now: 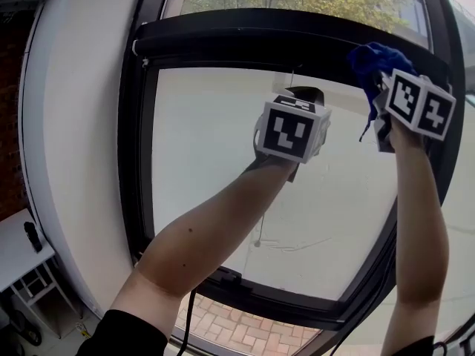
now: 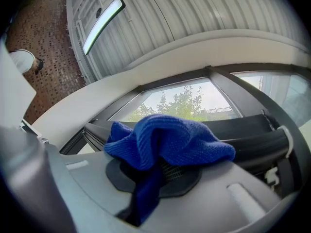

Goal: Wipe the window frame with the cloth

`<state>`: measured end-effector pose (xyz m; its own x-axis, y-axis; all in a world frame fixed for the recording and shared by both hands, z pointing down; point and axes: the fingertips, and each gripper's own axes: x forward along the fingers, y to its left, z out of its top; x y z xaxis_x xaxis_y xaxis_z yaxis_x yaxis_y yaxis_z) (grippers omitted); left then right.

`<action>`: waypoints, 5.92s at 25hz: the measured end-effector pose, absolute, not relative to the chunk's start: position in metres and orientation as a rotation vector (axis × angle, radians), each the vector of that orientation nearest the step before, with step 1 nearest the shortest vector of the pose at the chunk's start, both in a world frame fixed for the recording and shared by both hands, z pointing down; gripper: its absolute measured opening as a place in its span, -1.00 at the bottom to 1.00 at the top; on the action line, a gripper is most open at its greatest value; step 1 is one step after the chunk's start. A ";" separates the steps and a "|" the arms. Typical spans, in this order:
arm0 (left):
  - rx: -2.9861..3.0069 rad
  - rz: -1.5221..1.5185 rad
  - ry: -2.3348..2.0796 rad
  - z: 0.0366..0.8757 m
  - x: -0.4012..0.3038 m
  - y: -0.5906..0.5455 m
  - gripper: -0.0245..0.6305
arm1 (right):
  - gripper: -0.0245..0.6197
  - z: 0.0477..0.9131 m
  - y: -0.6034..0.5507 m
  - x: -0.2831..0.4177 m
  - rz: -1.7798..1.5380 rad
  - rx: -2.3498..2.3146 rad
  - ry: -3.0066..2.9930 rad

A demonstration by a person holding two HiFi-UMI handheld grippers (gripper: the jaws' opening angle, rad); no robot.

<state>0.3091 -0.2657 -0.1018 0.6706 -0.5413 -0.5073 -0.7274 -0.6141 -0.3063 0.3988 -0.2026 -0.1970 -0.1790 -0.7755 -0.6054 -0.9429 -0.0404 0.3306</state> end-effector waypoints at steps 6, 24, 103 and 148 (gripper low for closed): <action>-2.418 0.511 0.919 -0.107 0.348 -0.273 -0.95 | -0.77 -0.208 -0.206 0.432 1.042 -1.883 1.959; -2.484 0.557 0.827 -0.105 0.426 -0.242 -0.95 | -0.77 -0.200 -0.134 0.561 0.985 -2.018 1.757; -2.598 0.484 0.706 -0.061 0.485 -0.242 -0.95 | -0.75 -0.167 -0.146 0.597 0.998 -2.237 1.764; -2.826 0.302 0.637 0.133 0.519 -0.217 -0.95 | -0.76 0.058 -0.144 0.611 0.904 -2.294 1.818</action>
<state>0.5190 -0.2173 0.1333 0.8844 -0.3953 -0.2480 -0.4423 -0.8796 -0.1752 0.6105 -0.1440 0.0581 0.1225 -0.8644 -0.4876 -0.9106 -0.2933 0.2912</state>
